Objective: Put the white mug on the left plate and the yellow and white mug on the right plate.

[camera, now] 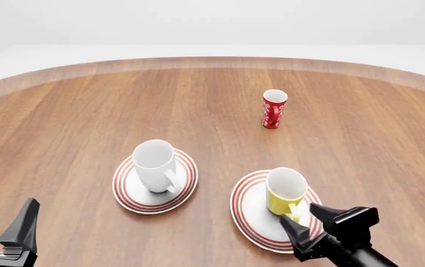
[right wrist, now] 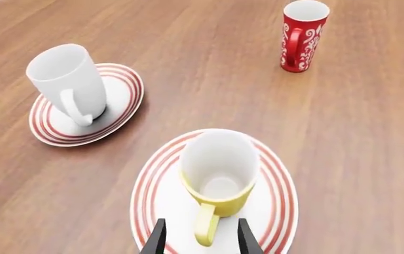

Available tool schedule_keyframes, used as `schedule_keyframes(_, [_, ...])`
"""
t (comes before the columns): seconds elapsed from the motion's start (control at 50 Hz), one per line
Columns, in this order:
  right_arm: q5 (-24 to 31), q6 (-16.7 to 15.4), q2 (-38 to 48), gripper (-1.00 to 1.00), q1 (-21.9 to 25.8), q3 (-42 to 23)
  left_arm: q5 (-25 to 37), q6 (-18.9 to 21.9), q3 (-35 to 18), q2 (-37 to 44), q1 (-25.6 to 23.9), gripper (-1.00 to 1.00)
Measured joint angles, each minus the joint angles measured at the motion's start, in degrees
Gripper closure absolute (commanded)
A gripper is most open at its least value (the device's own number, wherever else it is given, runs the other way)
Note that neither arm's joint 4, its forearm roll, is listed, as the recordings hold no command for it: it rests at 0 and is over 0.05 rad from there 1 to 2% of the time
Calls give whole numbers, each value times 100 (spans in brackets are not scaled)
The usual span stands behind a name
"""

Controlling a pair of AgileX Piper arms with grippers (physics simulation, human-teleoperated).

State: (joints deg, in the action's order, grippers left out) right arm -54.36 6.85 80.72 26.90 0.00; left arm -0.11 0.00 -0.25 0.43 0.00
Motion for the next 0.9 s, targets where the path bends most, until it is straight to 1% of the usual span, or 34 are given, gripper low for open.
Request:
schedule_keyframes(0.34, [1473, -69, -1593, -100, -52, -1, 0, 0, 0, 0, 0, -100])
schedule_keyframes(0.62, [2399, -97, -2642, -100, -188, -1, 0, 0, 0, 0, 0, -100])
schedule_keyframes(0.9, [3435, -142, -3814, -100, -450, -1, 0, 0, 0, 0, 0, -100])
